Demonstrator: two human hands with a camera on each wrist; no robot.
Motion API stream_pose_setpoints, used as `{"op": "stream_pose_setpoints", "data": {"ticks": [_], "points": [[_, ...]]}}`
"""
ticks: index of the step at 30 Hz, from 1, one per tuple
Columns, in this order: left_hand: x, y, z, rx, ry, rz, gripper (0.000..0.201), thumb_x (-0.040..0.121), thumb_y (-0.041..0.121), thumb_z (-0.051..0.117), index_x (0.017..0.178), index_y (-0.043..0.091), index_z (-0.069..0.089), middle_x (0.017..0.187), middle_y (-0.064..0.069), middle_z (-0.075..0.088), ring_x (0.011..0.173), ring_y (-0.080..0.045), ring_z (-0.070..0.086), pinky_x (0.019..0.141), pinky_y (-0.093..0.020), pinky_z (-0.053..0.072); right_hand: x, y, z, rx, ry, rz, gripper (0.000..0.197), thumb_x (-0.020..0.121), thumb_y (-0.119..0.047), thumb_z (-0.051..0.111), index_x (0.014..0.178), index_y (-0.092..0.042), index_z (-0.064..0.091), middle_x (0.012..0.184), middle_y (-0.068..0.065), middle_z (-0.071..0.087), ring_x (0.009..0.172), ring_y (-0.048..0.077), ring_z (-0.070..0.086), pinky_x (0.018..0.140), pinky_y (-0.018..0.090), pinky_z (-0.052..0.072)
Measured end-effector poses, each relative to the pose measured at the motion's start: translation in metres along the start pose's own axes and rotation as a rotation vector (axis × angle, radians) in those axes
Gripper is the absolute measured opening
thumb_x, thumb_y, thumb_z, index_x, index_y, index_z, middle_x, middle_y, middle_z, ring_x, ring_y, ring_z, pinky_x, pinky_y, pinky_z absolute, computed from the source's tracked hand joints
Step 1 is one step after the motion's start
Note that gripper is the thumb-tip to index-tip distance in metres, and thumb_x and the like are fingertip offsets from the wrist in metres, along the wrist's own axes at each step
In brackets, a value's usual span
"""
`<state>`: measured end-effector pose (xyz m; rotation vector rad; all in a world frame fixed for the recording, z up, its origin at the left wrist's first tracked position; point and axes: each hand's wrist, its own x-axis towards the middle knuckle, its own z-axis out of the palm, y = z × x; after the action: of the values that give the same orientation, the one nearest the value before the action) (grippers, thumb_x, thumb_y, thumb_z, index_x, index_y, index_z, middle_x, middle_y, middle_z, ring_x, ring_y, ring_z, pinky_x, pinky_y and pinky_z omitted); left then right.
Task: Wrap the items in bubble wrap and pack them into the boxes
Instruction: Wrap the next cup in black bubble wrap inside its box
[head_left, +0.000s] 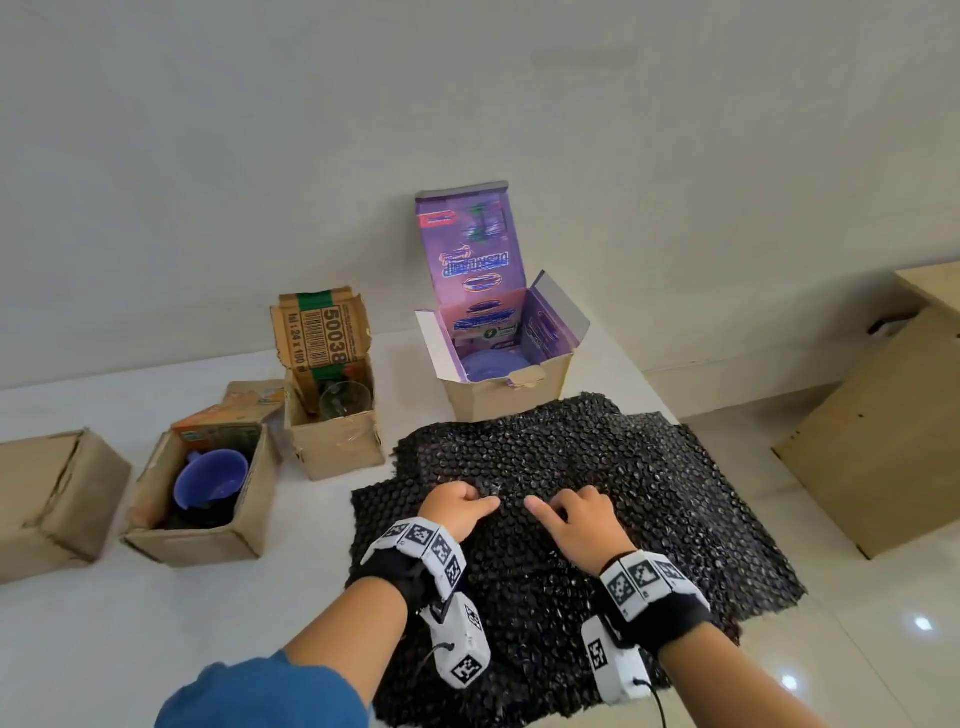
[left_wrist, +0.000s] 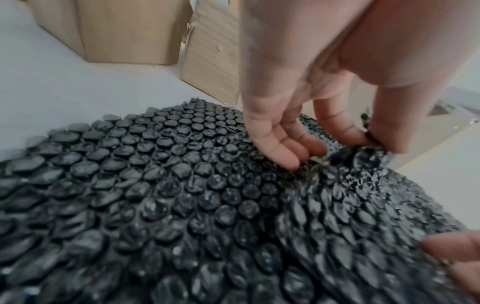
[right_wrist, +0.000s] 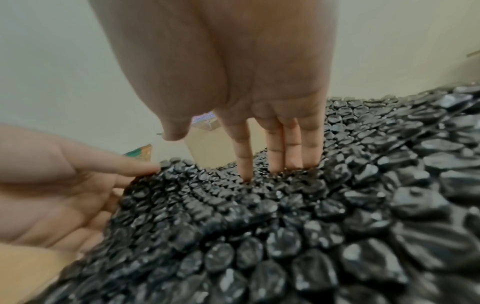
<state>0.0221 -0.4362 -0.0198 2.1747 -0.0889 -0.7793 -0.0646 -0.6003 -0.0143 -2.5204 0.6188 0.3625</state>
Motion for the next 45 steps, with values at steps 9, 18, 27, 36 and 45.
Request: {"op": "stream_pose_setpoints", "data": {"ticks": [9,18,27,36,45], "points": [[-0.026,0.037,-0.009,-0.773,-0.266,0.002,0.044,0.099,0.039,0.038,0.093,0.009,0.069,0.084,-0.003,0.071,0.092,-0.021,0.064,0.090,-0.037,0.052,-0.013,-0.048,-0.023,0.450,0.074,-0.172,0.051,0.082,-0.040,0.069,0.125,-0.019,0.052,0.110,-0.003,0.062,0.106,0.013,0.058,0.084,0.019,0.038],[-0.030,0.009,-0.067,-0.998,-0.215,0.130,0.040,0.094,0.032,0.053,0.122,0.004,0.058,0.118,-0.016,0.065,0.108,-0.026,0.063,0.094,-0.039,0.051,-0.004,-0.109,-0.048,0.852,0.011,-0.347,0.019,0.087,-0.009,0.065,0.105,-0.014,0.066,0.106,0.003,0.071,0.100,0.020,0.067,0.092,0.039,0.052],[-0.040,-0.055,-0.166,-0.933,0.127,0.222,0.035,0.087,0.007,0.061,0.122,0.005,0.057,0.113,-0.014,0.067,0.106,-0.029,0.063,0.094,-0.045,0.049,-0.001,-0.200,0.004,0.450,0.323,-0.490,0.079,0.072,-0.031,0.080,0.134,-0.016,0.034,0.126,-0.001,0.032,0.115,0.007,0.035,0.105,0.026,0.033],[-0.048,-0.115,-0.263,-0.747,0.187,0.291,0.032,0.085,0.020,0.068,0.116,0.019,0.060,0.109,-0.008,0.069,0.100,-0.025,0.066,0.075,-0.037,0.057,-0.006,-0.304,0.062,0.017,0.163,-0.637,0.054,0.085,-0.047,0.061,0.133,-0.029,0.044,0.123,-0.003,0.052,0.121,0.019,0.036,0.101,0.035,0.030],[-0.026,-0.172,-0.317,-0.289,0.473,0.323,0.026,0.087,0.020,0.066,0.109,0.027,0.055,0.113,0.007,0.054,0.105,-0.008,0.048,0.092,-0.024,0.042,0.025,-0.368,0.079,0.193,0.268,-0.527,0.020,0.089,-0.025,0.062,0.106,-0.016,0.060,0.101,0.001,0.055,0.098,0.019,0.054,0.086,0.029,0.044]]}}
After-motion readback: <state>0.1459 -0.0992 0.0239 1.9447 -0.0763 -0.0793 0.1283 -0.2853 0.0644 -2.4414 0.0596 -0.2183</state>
